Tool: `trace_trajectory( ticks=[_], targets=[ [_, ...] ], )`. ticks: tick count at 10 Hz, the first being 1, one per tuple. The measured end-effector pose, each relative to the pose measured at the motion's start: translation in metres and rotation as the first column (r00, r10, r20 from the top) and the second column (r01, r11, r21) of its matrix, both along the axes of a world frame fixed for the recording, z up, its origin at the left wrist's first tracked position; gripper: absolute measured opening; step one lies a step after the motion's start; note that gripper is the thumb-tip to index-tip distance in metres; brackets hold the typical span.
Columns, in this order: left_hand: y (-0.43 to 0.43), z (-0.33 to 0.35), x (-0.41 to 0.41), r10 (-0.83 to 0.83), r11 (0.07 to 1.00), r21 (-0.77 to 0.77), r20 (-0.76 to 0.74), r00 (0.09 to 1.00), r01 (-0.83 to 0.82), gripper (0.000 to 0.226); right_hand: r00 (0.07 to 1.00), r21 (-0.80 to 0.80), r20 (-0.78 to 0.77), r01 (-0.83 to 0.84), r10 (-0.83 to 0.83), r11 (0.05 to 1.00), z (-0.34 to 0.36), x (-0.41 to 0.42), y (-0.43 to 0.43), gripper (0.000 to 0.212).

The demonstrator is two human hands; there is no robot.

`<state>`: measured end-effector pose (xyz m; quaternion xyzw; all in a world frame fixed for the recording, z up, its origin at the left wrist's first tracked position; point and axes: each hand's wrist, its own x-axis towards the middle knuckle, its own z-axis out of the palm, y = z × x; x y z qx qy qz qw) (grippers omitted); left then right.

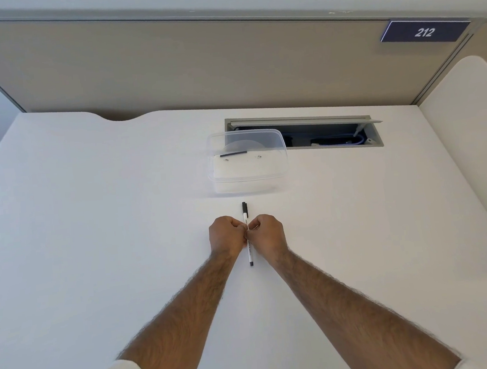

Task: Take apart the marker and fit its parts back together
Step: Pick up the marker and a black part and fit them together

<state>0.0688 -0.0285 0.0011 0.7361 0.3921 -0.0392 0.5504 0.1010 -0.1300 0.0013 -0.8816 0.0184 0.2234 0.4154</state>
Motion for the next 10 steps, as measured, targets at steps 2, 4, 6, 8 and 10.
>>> trace_trajectory(
  ticks=[2,4,6,8,10],
  targets=[
    [0.001,0.001,0.0,-0.016,1.0,0.002,0.001,1.0,0.016,0.012,1.0,0.011,-0.019,-0.004,0.004,1.0,0.0,0.001,-0.002,0.011],
    [0.001,0.003,-0.004,-0.014,1.0,-0.014,0.003,1.0,0.014,0.015,1.0,0.031,-0.02,-0.001,0.002,1.0,-0.005,0.002,-0.007,0.019],
    [0.003,0.007,-0.01,-0.058,0.998,0.007,0.038,0.998,0.057,0.013,1.0,0.034,0.019,-0.02,0.019,0.999,0.0,-0.001,-0.015,0.015],
    [0.007,0.009,-0.024,-0.342,0.903,0.296,0.054,0.938,0.312,0.016,0.963,-0.11,0.224,-0.129,0.151,0.986,0.001,-0.01,-0.034,0.016],
    [0.011,0.011,-0.037,-0.475,0.723,0.558,-0.029,0.88,0.408,0.027,0.815,-0.454,0.345,-0.289,0.465,0.843,0.002,-0.018,-0.055,0.033]
  ],
)
